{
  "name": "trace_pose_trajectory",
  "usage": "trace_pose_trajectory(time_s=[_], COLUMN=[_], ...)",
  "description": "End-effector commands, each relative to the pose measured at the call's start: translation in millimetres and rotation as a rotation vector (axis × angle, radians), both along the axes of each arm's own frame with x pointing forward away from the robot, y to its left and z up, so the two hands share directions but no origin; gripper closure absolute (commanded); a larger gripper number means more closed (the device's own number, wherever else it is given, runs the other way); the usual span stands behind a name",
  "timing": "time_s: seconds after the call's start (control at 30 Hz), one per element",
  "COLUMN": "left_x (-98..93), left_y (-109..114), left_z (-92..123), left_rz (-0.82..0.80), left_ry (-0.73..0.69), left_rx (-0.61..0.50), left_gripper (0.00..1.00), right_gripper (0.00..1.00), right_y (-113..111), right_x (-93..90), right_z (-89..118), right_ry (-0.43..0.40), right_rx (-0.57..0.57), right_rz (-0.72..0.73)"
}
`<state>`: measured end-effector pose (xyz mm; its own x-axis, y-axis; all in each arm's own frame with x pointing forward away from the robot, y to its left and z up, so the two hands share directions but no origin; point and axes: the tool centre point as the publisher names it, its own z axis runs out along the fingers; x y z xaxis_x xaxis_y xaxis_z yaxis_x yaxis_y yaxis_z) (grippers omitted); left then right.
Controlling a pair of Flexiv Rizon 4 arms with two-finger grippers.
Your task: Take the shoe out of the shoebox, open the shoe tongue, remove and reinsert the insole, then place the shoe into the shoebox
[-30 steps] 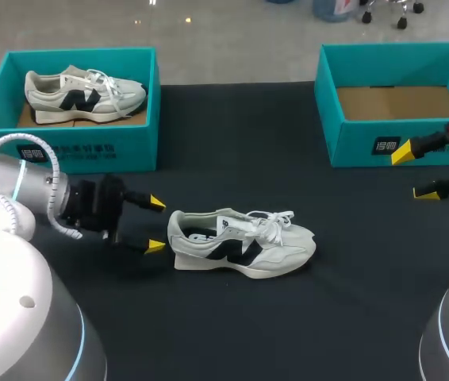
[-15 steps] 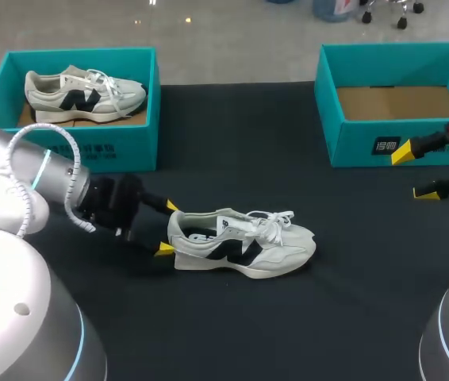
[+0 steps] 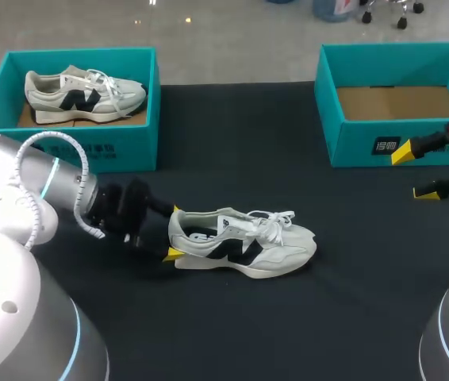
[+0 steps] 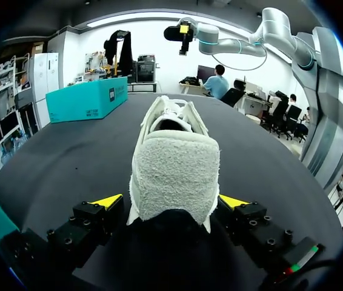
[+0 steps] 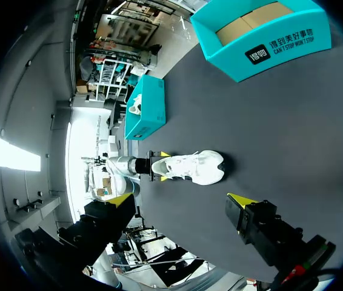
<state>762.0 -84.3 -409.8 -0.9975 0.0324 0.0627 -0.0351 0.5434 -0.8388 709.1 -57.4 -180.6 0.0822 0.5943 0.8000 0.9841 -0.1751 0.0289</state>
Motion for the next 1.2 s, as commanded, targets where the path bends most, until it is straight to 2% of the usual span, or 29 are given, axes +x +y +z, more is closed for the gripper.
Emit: trace_pose_trajectory(time_s=[0.03, 0.57, 0.6, 0.67, 0.73, 1.2], left_x=[0.0, 1.5, 1.3, 0.6, -0.2, -2.2], left_y=[-7.7, -19.7, -19.8, -20.1, -20.3, -15.1], left_z=[-5.5, -7.2, -8.3, -10.2, -10.8, -11.3], left_rz=[0.011, 0.028, 0.030, 0.031, 0.030, 0.027], left_ry=[-0.006, -0.010, -0.009, -0.006, -0.005, -0.007], left_rx=[0.002, 0.004, 0.006, 0.008, 0.010, 0.007], left_gripper=[0.00, 0.00, 0.09, 0.66, 1.00, 1.00], right_gripper=[0.00, 0.00, 0.00, 0.00, 0.00, 0.00], right_y=[0.1, 0.1, 0.1, 0.1, 0.1, 0.1], right_x=[-0.1, -0.1, -0.1, -0.1, -0.1, -0.1], right_z=[-0.5, -0.5, -0.5, -0.5, -0.5, -0.5], right_ry=[0.001, 0.001, 0.001, 0.001, 0.001, 0.001], right_rx=[-0.001, -0.001, -0.001, -0.001, -0.001, -0.001], right_rz=[0.000, 0.000, 0.000, 0.000, 0.000, 0.000])
